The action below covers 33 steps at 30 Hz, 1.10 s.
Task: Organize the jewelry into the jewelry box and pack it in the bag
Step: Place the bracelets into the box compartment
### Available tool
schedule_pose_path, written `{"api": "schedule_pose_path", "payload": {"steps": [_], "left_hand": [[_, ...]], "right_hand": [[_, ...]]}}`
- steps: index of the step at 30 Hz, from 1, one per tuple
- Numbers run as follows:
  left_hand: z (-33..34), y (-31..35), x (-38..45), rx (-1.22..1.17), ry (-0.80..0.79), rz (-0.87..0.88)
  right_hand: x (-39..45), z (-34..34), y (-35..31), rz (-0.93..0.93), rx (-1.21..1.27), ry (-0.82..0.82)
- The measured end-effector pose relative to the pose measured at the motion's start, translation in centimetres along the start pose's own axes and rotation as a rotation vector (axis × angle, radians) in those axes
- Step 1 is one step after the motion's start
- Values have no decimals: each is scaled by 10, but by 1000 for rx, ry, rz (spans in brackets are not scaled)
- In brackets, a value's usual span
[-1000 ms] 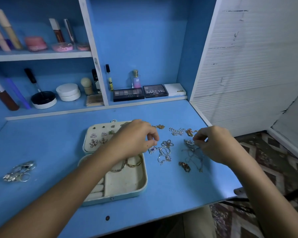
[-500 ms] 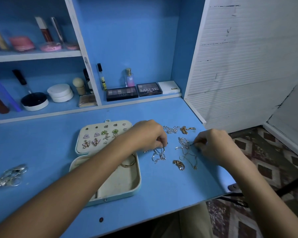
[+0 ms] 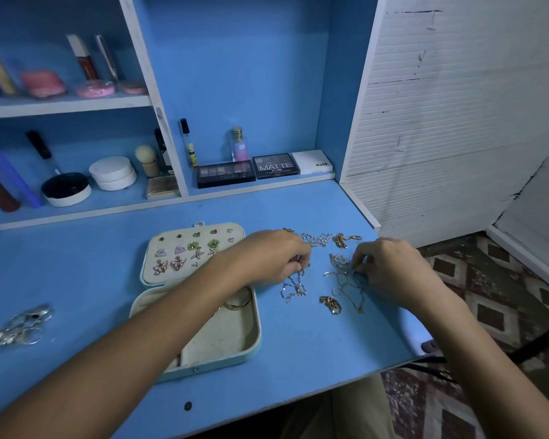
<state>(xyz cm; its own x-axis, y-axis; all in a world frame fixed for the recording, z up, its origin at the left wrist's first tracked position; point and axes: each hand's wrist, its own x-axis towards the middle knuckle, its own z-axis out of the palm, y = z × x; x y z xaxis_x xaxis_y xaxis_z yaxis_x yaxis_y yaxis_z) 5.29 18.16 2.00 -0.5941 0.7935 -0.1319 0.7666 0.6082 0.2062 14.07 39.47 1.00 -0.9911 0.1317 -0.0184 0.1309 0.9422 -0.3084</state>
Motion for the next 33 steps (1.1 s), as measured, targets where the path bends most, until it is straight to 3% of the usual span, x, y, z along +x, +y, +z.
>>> {"api": "schedule_pose_path", "payload": {"steps": [8,20,33], "left_hand": [[-3,-3,-6,-48,71,2],[-11,-11,-20,-237,202,-75],[-17,-6,-116,-346,318,-254]], "right_hand": [[1,2,-6,39,-48,-45],[-1,-4,-13,58,415,160],[-16,-8,-78,-184,555,73]]}}
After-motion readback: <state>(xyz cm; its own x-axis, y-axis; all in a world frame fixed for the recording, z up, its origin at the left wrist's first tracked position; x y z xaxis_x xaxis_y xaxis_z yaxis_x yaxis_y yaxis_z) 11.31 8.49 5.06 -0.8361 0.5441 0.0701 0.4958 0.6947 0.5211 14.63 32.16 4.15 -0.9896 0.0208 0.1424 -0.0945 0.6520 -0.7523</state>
